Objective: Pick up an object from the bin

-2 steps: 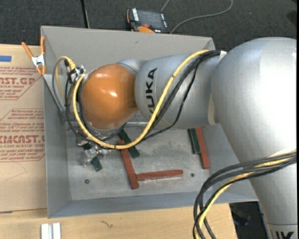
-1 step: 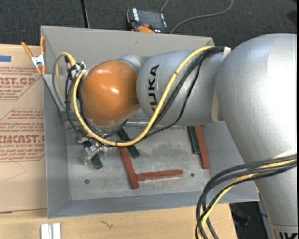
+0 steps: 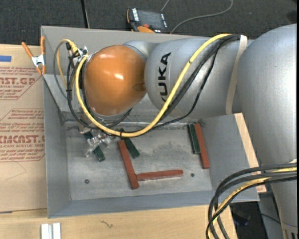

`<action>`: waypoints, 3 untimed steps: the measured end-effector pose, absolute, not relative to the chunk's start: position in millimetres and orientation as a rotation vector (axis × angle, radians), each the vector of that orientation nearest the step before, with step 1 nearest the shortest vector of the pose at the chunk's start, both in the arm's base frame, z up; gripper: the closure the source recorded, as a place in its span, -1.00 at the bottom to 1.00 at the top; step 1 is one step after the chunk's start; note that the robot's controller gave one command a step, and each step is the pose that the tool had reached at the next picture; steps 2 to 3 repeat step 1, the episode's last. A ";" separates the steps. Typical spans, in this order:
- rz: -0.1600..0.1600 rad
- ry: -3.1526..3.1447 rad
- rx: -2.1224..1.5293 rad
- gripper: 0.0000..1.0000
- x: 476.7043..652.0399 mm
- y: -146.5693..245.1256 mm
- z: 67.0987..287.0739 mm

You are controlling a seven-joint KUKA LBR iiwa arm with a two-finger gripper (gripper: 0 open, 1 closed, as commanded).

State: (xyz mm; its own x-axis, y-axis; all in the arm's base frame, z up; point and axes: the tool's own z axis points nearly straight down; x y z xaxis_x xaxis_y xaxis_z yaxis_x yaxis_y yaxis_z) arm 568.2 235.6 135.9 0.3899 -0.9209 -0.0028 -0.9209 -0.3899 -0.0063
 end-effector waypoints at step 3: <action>0.000 1.734 -2.613 1.00 568.2 237.6 175.3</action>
Offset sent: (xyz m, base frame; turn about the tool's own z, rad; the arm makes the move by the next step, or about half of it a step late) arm 0.0000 0.0001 0.0371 0.0000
